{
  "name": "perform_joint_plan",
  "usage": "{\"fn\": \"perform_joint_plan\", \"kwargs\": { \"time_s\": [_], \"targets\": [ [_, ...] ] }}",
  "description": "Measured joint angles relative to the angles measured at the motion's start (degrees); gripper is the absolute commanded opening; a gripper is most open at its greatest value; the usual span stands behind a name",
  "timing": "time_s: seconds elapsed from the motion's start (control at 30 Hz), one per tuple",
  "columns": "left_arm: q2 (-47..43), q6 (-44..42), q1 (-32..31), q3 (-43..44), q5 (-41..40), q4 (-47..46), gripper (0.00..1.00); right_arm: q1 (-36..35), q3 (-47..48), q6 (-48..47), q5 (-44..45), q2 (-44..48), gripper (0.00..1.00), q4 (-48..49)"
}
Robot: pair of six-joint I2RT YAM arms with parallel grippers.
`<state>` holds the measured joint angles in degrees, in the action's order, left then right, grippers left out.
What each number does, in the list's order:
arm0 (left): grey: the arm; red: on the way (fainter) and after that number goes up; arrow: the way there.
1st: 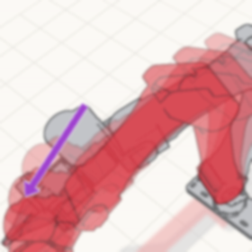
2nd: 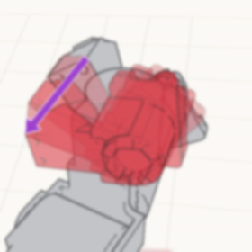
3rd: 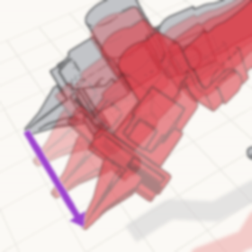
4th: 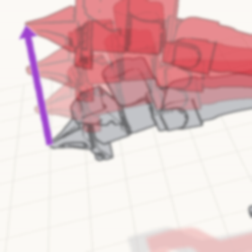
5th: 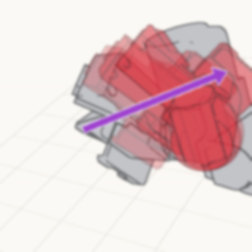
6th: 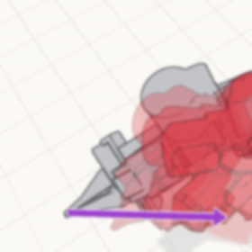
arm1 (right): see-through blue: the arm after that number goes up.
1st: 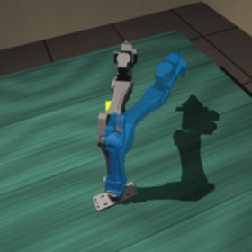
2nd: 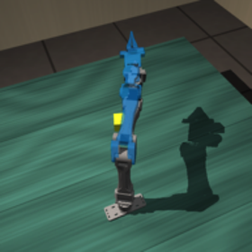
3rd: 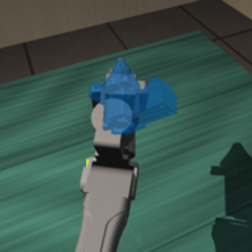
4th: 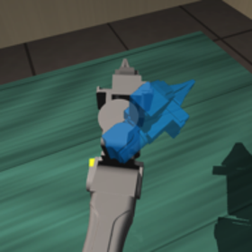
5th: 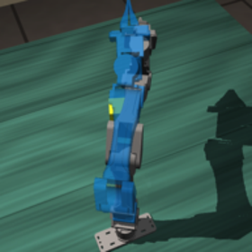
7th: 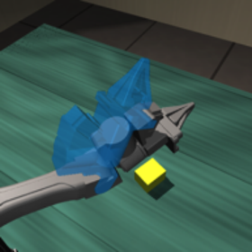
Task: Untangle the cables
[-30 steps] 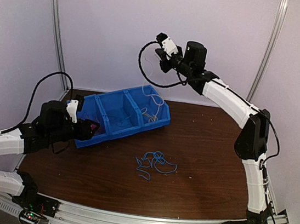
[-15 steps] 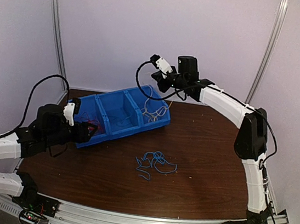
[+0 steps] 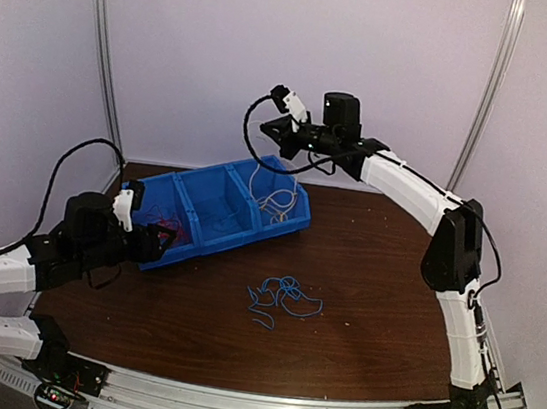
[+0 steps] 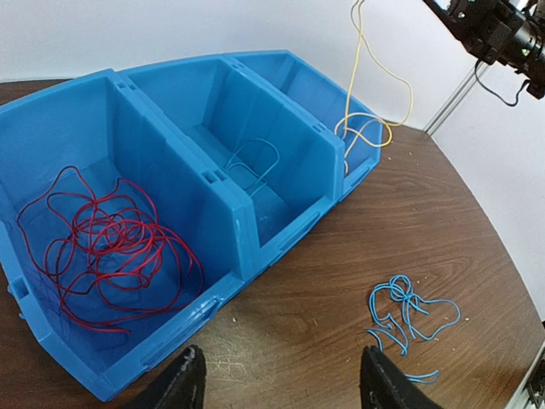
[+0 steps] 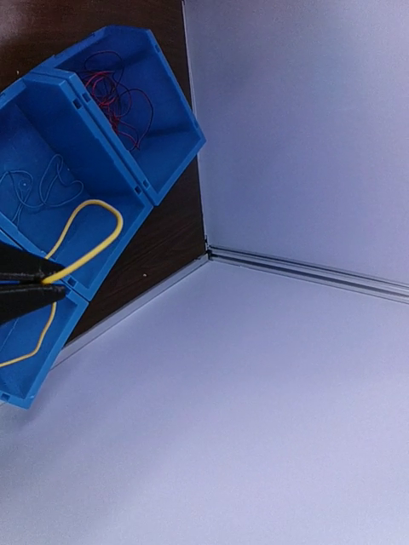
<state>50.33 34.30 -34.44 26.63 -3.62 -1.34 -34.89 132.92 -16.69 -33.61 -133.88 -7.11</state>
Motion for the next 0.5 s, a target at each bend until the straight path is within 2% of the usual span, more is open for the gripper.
{"fn": "perform_joint_plan", "kwargs": {
  "time_s": [0.5],
  "targets": [
    [-4.8,3.1,0.0,-1.8,0.7,3.4,0.63,1.2,1.0,0.4,2.7,-11.1,0.00,1.1]
  ]
}}
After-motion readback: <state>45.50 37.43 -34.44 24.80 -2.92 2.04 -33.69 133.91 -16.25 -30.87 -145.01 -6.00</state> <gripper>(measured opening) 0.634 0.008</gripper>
